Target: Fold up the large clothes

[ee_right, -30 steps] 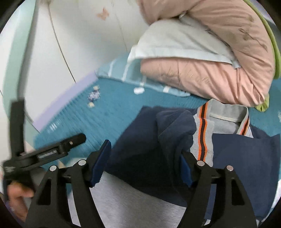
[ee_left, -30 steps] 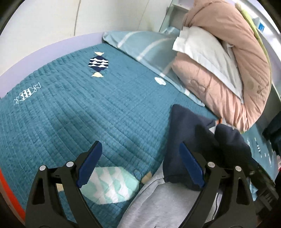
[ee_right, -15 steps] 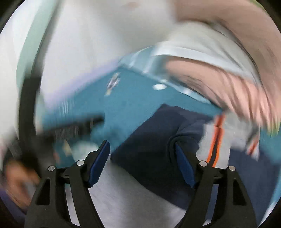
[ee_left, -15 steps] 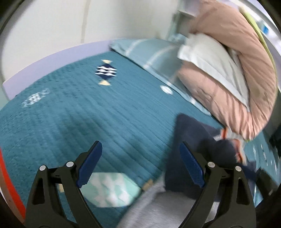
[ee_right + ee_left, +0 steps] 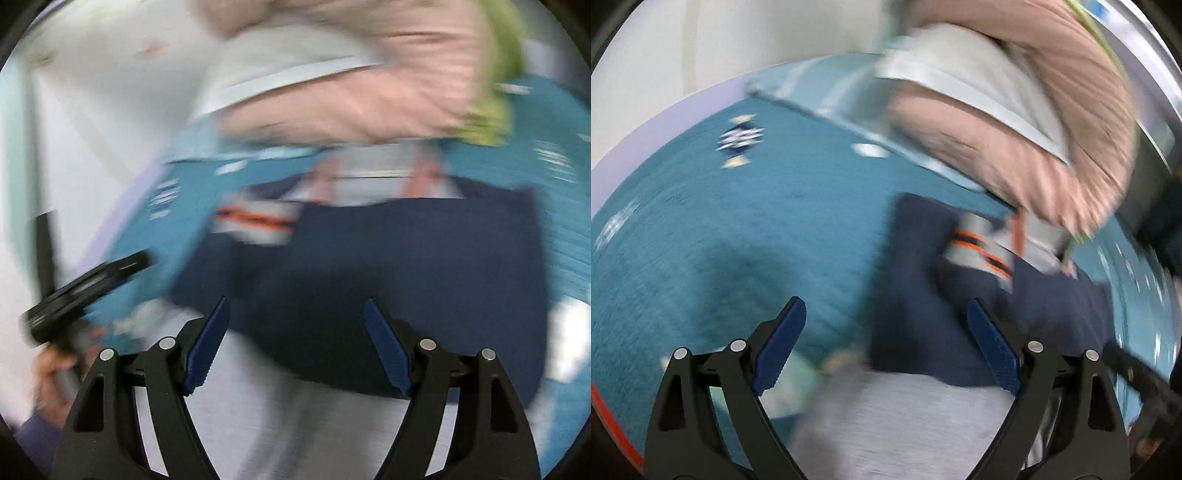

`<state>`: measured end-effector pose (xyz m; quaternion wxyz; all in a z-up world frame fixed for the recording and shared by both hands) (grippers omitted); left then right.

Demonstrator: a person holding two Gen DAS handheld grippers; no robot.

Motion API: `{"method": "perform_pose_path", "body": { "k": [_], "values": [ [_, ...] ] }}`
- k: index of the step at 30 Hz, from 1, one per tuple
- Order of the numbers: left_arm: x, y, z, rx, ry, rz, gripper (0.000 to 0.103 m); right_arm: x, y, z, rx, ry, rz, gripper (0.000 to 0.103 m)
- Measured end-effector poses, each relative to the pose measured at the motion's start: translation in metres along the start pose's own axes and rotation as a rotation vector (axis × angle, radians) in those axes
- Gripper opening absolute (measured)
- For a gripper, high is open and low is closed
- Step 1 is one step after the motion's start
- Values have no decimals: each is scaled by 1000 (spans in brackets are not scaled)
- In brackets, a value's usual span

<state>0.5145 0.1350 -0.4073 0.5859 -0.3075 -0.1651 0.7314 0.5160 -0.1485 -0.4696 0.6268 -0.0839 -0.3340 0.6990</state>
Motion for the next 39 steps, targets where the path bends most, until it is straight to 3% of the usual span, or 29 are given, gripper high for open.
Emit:
{"method": "perform_pose_path", "body": {
  "k": [3, 6, 8, 10, 12, 16, 22, 26, 29, 33, 39],
  "values": [
    [-52, 3, -13, 17, 13, -182, 90, -43, 14, 9, 0, 34, -102, 72],
    [-96, -2, -43, 44, -67, -357, 90, -71, 32, 15, -10, 33, -149, 72],
    [-111, -8, -71, 103, -133, -369, 90, -85, 37, 15, -6, 29, -176, 72],
    [-115, -9, -109, 216, -179, -355, 90, -96, 31, 18, -8, 10, -215, 72],
    [-104, -6, -132, 275, -283, -381, 89, -98, 24, 24, -25, 0, -214, 72],
    [-77, -7, -118, 243, -315, -367, 90, -105, 21, 30, -44, 16, -186, 74],
    [-20, -3, -75, 235, -264, -296, 91, -123, 23, 33, -50, 26, -217, 74],
    [-14, -14, -47, 188, -150, -237, 91, -129, 23, 33, -52, 37, -238, 74],
    [-14, -26, -35, 134, -134, -207, 91, -130, 19, 30, -47, 45, -235, 74],
    [0, -46, -23, 54, -20, -35, 91, -132, 2, 25, -47, 70, -207, 74],
    [-1, -51, -84, 219, -50, -128, 92, -143, -36, -1, -11, 82, -210, 74]
  ]
}}
Point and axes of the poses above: each gripper's, at about its wrist camera, not at the fingertips, and z roughly against the way its jaws point, x to its left, y to its underside, the point moved 5 cm from there along -z, roughly the way its jaws point, and after that the axes turned 4 degrees about y, right-handed, at the moved point
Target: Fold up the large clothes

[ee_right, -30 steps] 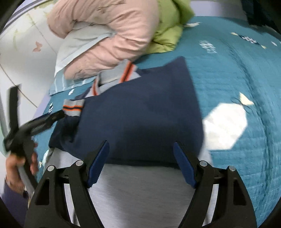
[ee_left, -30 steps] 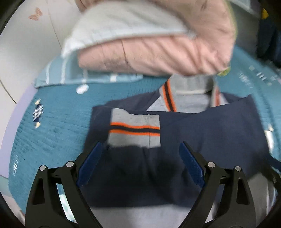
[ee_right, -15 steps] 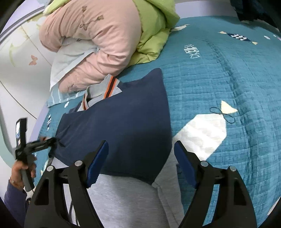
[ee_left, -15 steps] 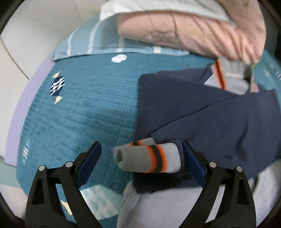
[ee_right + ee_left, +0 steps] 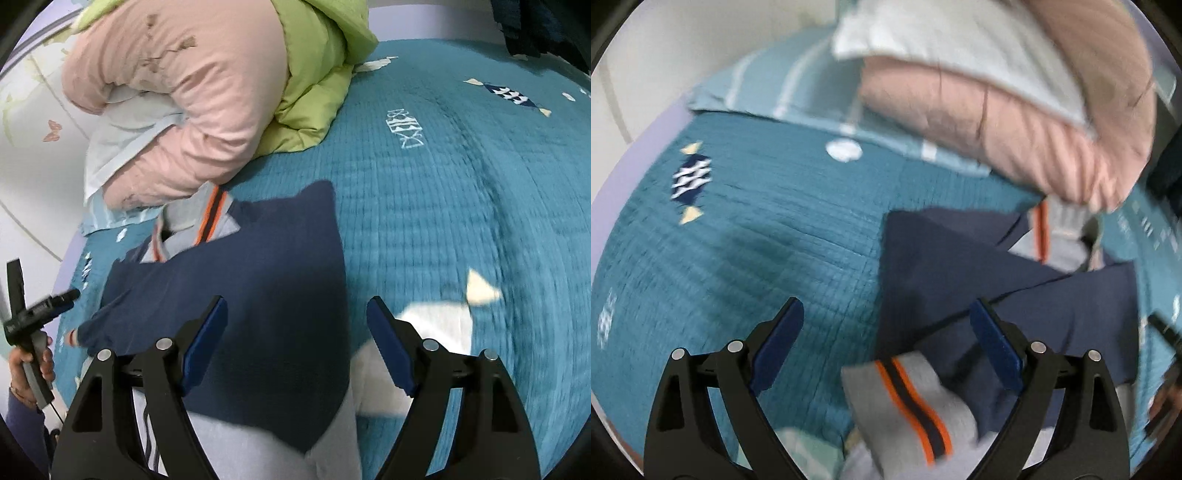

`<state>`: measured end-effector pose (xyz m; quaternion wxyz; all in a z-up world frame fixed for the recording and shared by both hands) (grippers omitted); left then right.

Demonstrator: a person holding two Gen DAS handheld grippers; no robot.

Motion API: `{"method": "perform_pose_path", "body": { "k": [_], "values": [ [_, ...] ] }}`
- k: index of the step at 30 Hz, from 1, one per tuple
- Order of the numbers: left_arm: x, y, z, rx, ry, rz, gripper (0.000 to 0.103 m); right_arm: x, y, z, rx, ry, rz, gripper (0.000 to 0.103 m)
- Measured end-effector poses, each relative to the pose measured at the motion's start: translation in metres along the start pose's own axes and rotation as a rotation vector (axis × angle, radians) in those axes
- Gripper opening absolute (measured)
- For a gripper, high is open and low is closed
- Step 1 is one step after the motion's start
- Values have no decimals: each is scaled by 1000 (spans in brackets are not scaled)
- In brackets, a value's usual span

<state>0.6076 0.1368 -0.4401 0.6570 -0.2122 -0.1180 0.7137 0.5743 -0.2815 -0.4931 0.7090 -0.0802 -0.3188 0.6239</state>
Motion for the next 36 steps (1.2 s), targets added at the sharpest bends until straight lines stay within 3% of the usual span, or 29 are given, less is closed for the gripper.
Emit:
{"method": "perform_pose_path", "body": {
  "k": [6, 9, 14, 16, 17, 19, 20, 21, 22, 24, 26, 31, 36],
  "values": [
    [-9, -25, -47, 75, 32, -14, 92, -15, -36, -34, 40, -6, -82, 75],
    [-10, -31, -69, 174, 46, -20, 92, -19, -47, -48, 56, -56, -114, 75],
    [-7, -39, -88, 202, 46, -9, 91, -14, -55, -69, 88, -118, -116, 75],
    [-9, -41, -89, 194, 38, -33, 90, -5, -53, -76, 109, -131, -74, 68],
    [-10, -41, -89, 189, 38, -45, 85, 0, -51, -80, 124, -92, -37, 60],
    [-17, -44, -84, 166, 69, -70, 62, 2, -50, -80, 122, -54, 1, 42],
    [-21, -44, -78, 154, 95, -84, 41, 2, -51, -79, 122, -65, -2, 18],
    [-25, -45, -76, 152, 116, -88, 14, 0, -51, -75, 121, -81, -19, 9],
    [-28, -44, -70, 152, 155, -83, 12, -1, -52, -68, 101, -103, -25, 7],
    [-31, -44, -58, 118, 149, -102, 12, 0, -54, -48, 55, -149, -30, 5],
    [-30, -43, -42, 79, 191, -87, 11, 2, -54, -27, 22, -195, -47, 5],
    [-29, -26, 16, 5, 294, -55, 11, 11, -48, 21, -24, -252, -58, 5],
    [-36, 16, 88, -48, 368, -76, 11, 24, -24, 83, -54, -283, -31, 5]
  ]
}}
Point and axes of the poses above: each gripper's, at about its wrist camera, not at the fingertips, and z roughly against the way its jaws point, x to its left, y to its underside, the point moved 5 cm from there along -z, roughly the way its jaws point, and after that the axes turned 4 degrees about y, right-handed, at the moved point
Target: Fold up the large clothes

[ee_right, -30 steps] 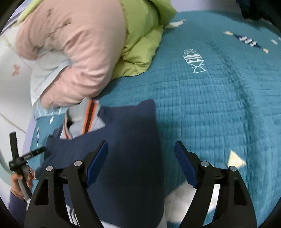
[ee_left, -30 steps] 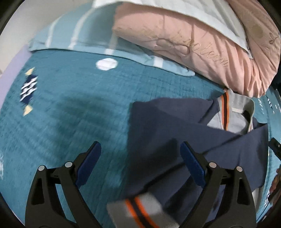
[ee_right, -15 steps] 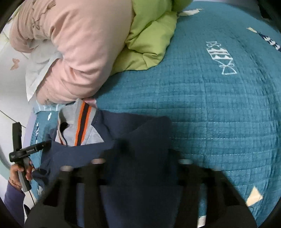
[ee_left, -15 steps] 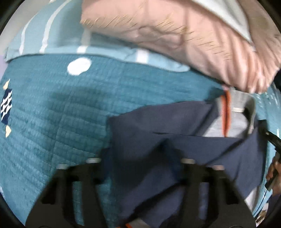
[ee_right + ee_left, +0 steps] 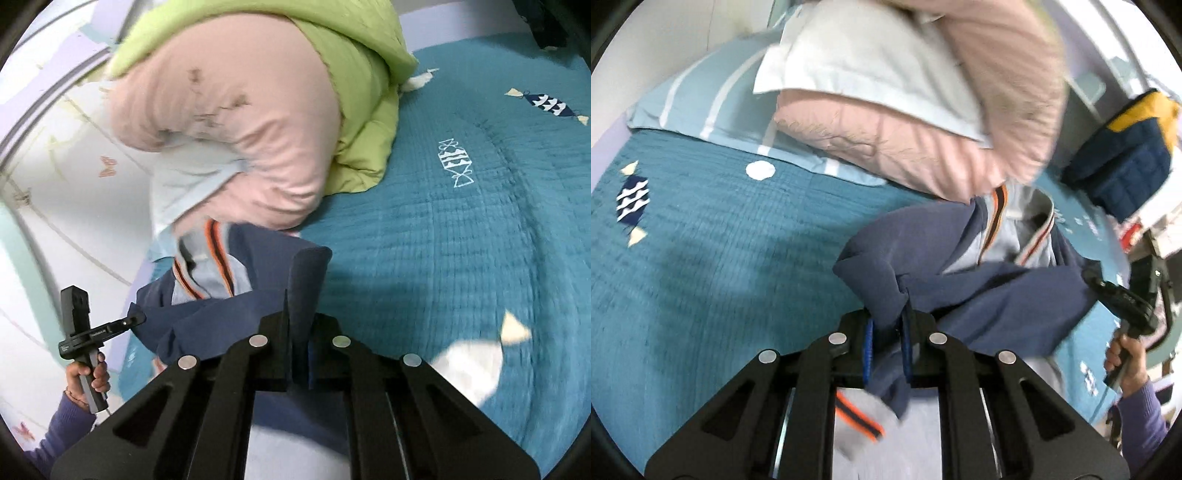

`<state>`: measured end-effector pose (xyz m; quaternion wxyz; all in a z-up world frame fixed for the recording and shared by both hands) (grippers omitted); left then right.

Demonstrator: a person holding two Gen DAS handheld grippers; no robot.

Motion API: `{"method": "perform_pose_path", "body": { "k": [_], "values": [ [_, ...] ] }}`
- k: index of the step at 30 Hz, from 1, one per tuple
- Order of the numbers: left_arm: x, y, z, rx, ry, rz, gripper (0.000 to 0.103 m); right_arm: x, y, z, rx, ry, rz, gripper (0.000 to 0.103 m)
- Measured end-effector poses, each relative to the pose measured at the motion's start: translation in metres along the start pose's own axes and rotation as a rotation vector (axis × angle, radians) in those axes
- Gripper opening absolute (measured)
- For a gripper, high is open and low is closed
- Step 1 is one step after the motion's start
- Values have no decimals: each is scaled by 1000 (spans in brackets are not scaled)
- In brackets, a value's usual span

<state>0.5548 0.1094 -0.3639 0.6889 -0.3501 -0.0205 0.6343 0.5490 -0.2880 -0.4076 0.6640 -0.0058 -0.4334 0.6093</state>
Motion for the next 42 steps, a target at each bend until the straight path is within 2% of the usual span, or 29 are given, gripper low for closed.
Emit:
{"method": "perform_pose_path", "body": {
  "k": [4, 8, 10, 13, 14, 16, 17, 18, 19, 20, 22, 23, 24, 26, 28, 29, 31, 32, 33, 35, 36, 37, 38, 39, 40, 41, 42],
  "values": [
    [-16, 54, 52, 19, 18, -52, 11, 30, 37, 47, 2, -20, 31, 5],
    [-31, 115, 95, 56, 16, -78, 11, 56, 97, 97, 70, -3, 90, 5],
    [-33, 148, 106, 99, 8, -81, 11, 59, 130, 114, 104, 3, 92, 5],
    [-37, 193, 116, 153, -7, -110, 11, 51, 181, 127, 161, 68, 80, 5],
    [-38, 213, 114, 197, -1, -110, 12, 44, 199, 127, 193, 98, 64, 6],
    [-38, 243, 105, 265, -11, -117, 15, 30, 225, 122, 235, 159, 31, 10],
    [-39, 251, 102, 283, -15, -124, 17, 22, 236, 119, 262, 178, -2, 15],
    [-40, 260, 99, 302, -19, -140, 19, 16, 248, 118, 288, 197, -32, 24],
    [-41, 265, 98, 308, -35, -156, 20, 12, 256, 120, 290, 214, -51, 29],
    [-42, 269, 99, 305, -61, -174, 22, 13, 261, 125, 274, 216, -55, 29],
    [-43, 268, 109, 277, -78, -173, 33, 15, 261, 136, 251, 249, -35, 37],
    [-42, 265, 116, 257, -76, -155, 52, 19, 259, 143, 234, 276, -20, 51],
    [-41, 260, 125, 224, -69, -140, 64, 22, 257, 149, 218, 282, -10, 55],
    [-38, 252, 150, 141, -49, -116, 67, 39, 249, 166, 169, 277, 26, 56],
    [-34, 242, 174, 67, -28, -68, 77, 56, 241, 184, 105, 279, 52, 57],
    [-33, 240, 180, 40, -32, -49, 82, 63, 238, 190, 81, 268, 65, 58],
    [-31, 237, 180, 24, -51, -29, 85, 80, 234, 192, 43, 226, 95, 58],
    [-32, 238, 174, 38, -66, -25, 85, 84, 233, 185, 46, 226, 93, 55],
    [-30, 239, 164, 55, -85, -12, 85, 83, 236, 179, 60, 218, 85, 34],
    [-25, 240, 144, 77, -97, 36, 85, 80, 245, 150, 115, 175, 23, 13],
    [-21, 242, 133, 91, -87, 69, 85, 74, 251, 136, 147, 192, 1, 9],
    [-16, 245, 122, 103, -85, 102, 85, 59, 261, 121, 195, 264, -21, 8],
    [-8, 248, 111, 116, -104, 137, 85, 44, 272, 109, 244, 329, -57, 6],
    [-1, 253, 101, 133, -128, 167, 85, 32, 282, 103, 283, 357, -98, 6],
    [5, 258, 94, 152, -147, 191, 85, 16, 300, 97, 334, 369, -169, 5],
    [8, 262, 91, 157, -149, 203, 85, 8, 315, 96, 362, 356, -209, 0],
    [11, 265, 89, 158, -145, 215, 85, 6, 325, 97, 373, 340, -232, 0]
  ]
}}
Point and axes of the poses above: each gripper's, at about its wrist camera, not at the fingertips, and z roughly against the way its jaws point, x to its left, y to its underside, the point moved 5 cm from there along -z, roughly the way its jaws point, and after that the axes turned 4 degrees about y, right-handed, at the moved point
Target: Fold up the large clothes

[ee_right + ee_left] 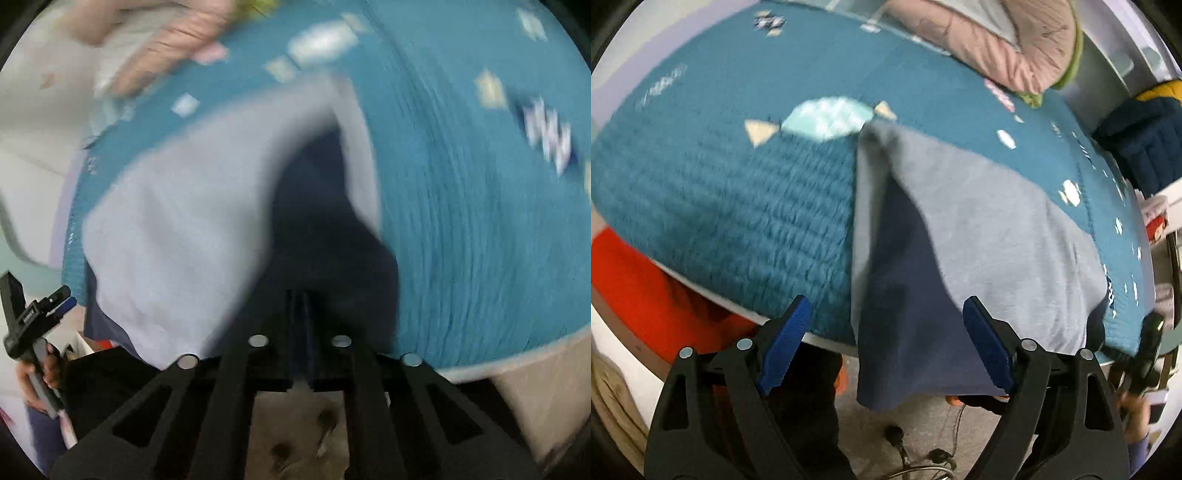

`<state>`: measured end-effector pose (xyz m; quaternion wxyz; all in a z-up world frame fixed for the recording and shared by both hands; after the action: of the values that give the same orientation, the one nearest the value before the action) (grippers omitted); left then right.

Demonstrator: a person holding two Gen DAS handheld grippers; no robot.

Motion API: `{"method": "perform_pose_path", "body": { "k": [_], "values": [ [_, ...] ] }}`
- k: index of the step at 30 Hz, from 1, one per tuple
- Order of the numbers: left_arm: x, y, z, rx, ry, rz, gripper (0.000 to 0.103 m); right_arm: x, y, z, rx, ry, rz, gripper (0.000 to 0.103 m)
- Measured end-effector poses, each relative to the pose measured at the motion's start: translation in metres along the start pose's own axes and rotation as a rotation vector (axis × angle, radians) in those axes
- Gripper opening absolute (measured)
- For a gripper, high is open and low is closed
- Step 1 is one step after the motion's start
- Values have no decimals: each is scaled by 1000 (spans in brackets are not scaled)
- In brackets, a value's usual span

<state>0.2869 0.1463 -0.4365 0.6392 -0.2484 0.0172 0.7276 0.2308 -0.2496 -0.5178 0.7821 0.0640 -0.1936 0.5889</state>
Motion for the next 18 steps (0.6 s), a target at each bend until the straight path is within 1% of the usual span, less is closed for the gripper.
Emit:
{"method": "perform_pose_path", "body": {
  "k": [2, 3, 4, 6, 8, 9, 10, 11, 12, 14, 16, 18],
  "values": [
    [4, 5, -7, 3, 5, 1, 85, -8, 13, 0, 11, -33, -40, 0],
    [5, 6, -10, 5, 0, 3, 85, -8, 14, 5, -1, -41, -52, 3],
    [7, 8, -15, 10, -2, 6, 85, -2, 13, 13, -33, -53, -48, 3],
    [6, 10, -21, 12, 10, 6, 85, 23, 5, 36, -125, -74, 11, 3],
    [3, 10, -27, 6, 23, 3, 85, 58, -3, 52, -190, -126, 81, 3],
    [2, 10, -30, 1, 32, 2, 85, 72, -6, 55, -211, -137, 111, 3],
    [0, 10, -33, -1, 37, 4, 85, 95, -13, 59, -240, -158, 154, 3],
    [0, 10, -36, -4, 40, 14, 85, 116, -21, 58, -256, -170, 192, 3],
    [1, 10, -39, -2, 44, 24, 85, 130, -22, 55, -262, -174, 212, 3],
    [0, 11, -42, -2, 34, 32, 85, 160, -37, 41, -264, -190, 240, 3],
    [-3, 13, -44, -1, 35, 15, 85, 185, -58, 18, -261, -162, 255, 3],
    [-3, 14, -47, 6, 29, 14, 85, 191, -75, -1, -247, -137, 238, 3]
  ]
}}
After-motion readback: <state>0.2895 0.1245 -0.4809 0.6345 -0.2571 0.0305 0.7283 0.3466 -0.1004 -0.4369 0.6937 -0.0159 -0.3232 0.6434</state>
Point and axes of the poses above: each gripper's, at about its wrist camera, not at the fingertips, and z roughly against the way its jaws point, x to its left, y to its underside, the point moved 5 cm from there along -z, roughly the way its jaws point, and after that the axes turned 4 degrees about y, right-handed, at the moved point
